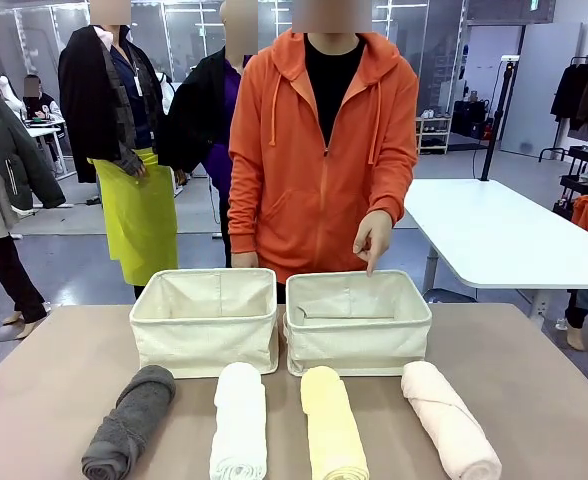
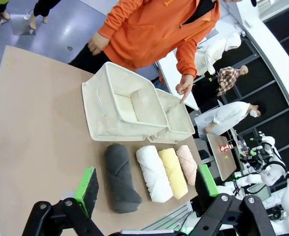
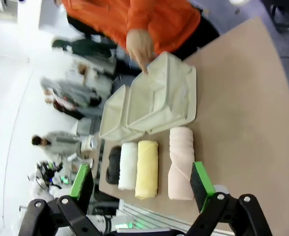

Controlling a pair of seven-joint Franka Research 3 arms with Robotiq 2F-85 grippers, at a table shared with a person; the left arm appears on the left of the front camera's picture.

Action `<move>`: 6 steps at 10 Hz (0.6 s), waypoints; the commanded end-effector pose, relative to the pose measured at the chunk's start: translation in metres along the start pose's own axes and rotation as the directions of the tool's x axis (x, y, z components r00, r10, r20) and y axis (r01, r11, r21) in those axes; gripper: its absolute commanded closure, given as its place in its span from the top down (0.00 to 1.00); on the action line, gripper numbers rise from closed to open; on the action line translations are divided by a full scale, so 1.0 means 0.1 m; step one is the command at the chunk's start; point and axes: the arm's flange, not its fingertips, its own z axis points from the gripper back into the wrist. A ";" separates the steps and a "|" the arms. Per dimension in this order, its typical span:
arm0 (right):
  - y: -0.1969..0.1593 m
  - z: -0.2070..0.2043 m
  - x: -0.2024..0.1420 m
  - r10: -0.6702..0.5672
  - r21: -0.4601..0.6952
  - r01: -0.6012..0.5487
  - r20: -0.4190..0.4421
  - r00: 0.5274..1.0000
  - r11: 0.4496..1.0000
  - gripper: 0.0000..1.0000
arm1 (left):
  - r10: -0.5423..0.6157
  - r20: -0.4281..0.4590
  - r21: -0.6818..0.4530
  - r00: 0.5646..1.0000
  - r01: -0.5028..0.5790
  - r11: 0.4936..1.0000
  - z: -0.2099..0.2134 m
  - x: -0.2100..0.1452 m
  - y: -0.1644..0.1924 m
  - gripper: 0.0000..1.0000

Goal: Divide the towels into two baskets.
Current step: Pick up one hotel-folded towel and place it in the Fabric basket indicated by the person.

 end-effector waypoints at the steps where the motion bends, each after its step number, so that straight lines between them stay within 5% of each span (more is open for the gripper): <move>1: 0.17 -0.59 -0.06 0.048 -0.085 -0.062 -0.165 0.985 0.994 1.00 | -0.011 0.010 -0.019 1.000 0.011 1.000 0.02 0.01 0.01 1.00; 6: 0.32 -1.70 -0.60 0.119 -0.205 -0.222 -0.423 0.898 0.953 1.00 | -0.011 0.010 -0.019 1.000 0.011 1.000 0.02 0.01 0.01 1.00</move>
